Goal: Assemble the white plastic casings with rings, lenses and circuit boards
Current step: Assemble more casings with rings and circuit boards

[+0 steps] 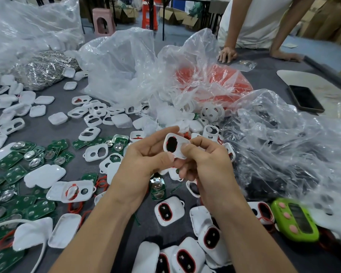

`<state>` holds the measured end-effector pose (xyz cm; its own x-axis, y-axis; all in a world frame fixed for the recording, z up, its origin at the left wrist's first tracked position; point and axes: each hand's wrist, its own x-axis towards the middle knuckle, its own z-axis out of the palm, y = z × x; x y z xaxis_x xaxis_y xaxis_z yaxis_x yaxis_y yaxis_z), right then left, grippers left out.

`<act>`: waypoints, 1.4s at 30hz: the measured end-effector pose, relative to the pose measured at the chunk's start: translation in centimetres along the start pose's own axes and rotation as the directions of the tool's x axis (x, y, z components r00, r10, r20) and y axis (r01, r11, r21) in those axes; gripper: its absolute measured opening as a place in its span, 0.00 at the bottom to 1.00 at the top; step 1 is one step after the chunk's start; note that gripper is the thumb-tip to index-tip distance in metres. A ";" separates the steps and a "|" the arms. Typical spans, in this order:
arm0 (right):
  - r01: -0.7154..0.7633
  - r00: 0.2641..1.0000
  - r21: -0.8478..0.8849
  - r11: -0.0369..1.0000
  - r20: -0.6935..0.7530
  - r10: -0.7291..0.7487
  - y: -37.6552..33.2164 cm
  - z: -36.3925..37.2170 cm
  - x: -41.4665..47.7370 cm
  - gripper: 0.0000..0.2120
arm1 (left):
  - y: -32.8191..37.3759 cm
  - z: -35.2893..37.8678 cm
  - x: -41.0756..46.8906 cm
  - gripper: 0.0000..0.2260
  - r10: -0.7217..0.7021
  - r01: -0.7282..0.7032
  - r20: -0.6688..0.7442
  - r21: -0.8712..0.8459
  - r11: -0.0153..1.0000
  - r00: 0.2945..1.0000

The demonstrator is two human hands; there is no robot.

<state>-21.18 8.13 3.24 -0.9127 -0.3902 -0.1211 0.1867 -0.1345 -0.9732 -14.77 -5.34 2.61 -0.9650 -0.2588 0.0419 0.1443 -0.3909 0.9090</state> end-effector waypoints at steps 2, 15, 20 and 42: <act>-0.002 1.000 -0.001 1.000 0.015 0.002 0.0 -0.1 0.0 0.05 | 0.0 0.0 0.0 0.19 -0.006 0.008 0.029 -0.040 0.999 1.000; -0.005 0.999 -0.067 0.998 0.037 0.007 -0.6 0.6 -0.9 0.09 | -0.3 -0.4 0.2 0.21 -0.012 0.019 0.139 -0.050 0.999 0.990; -0.075 0.996 -0.166 0.983 0.030 0.081 -1.3 0.3 -0.7 0.15 | 0.2 -1.1 0.1 0.24 -0.035 0.054 0.132 -0.143 0.988 0.991; 0.222 0.922 -0.808 0.545 -0.007 -0.386 -3.4 0.1 5.9 0.10 | 2.2 -5.0 0.7 0.16 -0.112 0.078 -0.060 -0.413 0.907 0.992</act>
<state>-27.14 6.21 5.86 -0.9167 -0.3013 0.2625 -0.3944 0.5766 -0.7155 -14.02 -10.75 2.55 -0.9602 -0.2658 -0.0856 0.1463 -0.7398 0.6567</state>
